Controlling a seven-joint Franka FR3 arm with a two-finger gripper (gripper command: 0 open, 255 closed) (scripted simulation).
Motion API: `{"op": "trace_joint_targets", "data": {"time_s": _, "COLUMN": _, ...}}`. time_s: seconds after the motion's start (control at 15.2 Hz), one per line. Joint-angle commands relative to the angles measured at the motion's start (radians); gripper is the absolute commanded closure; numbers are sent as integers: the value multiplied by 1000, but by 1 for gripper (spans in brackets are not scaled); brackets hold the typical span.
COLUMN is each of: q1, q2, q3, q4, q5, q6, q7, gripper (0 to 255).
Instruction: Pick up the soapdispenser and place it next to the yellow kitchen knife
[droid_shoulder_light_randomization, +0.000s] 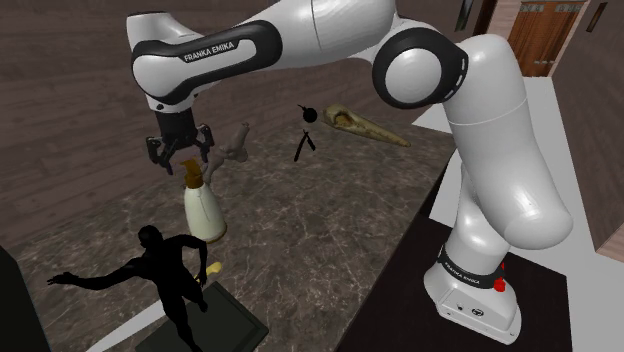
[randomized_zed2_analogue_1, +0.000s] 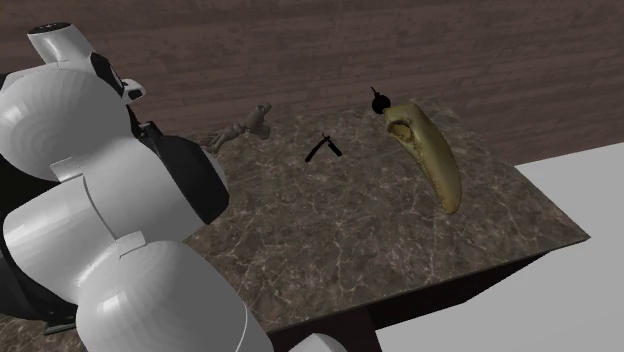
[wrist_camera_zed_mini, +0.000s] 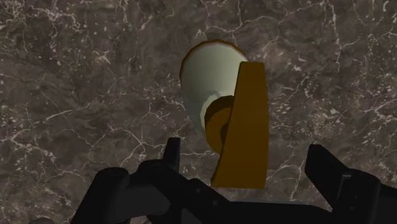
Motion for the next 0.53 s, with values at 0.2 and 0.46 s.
{"op": "trace_joint_targets", "data": {"time_s": 0.2, "q1": -1, "q2": -12, "q3": -1, "q4": 81, "q5": -1, "q6": -93, "q7": 1, "gripper": 0}}
{"op": "trace_joint_targets", "data": {"time_s": 0.46, "q1": -1, "q2": -13, "q3": -1, "q4": 106, "q5": -2, "q6": -119, "q7": 2, "gripper": 0}}
